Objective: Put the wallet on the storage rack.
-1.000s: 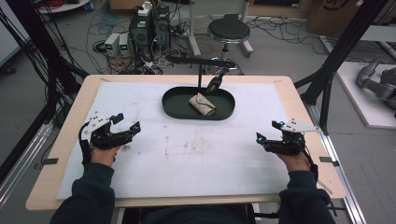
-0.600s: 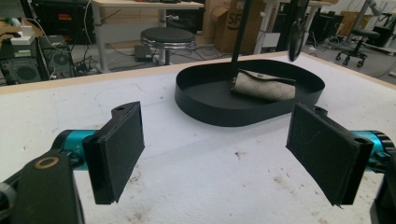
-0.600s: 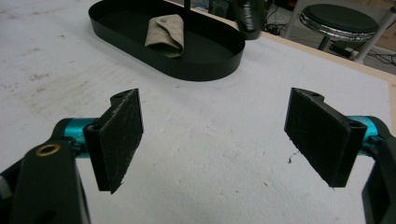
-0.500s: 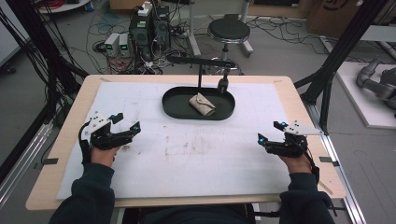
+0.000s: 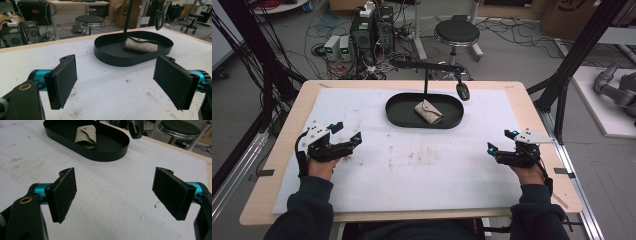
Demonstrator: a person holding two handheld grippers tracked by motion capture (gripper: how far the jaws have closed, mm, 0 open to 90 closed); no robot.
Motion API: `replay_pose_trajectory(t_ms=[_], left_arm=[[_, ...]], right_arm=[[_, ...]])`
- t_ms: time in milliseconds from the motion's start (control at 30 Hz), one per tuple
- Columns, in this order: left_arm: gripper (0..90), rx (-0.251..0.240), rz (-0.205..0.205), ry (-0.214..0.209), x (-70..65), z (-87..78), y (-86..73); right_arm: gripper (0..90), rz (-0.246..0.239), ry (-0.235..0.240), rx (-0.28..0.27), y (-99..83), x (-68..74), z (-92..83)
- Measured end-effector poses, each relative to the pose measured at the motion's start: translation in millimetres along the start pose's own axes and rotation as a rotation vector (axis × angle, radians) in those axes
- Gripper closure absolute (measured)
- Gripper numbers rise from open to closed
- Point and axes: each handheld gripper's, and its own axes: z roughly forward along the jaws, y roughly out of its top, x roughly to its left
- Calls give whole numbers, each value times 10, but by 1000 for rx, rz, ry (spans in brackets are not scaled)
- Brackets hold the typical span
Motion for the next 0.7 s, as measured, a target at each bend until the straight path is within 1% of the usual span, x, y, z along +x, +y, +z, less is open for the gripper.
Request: replay_pose_trajectory(t_ms=[300, 433, 700], left_arm=[[189, 10, 10, -5, -13, 11, -8], [189, 10, 6, -7, -10, 16, -11], [190, 11, 6, -6, 4, 26, -16]], right_arm=[[200, -9, -5, 5, -10, 0, 3], [200, -13, -6, 7, -10, 2, 8], [200, -13, -22, 6, -19, -11, -7]])
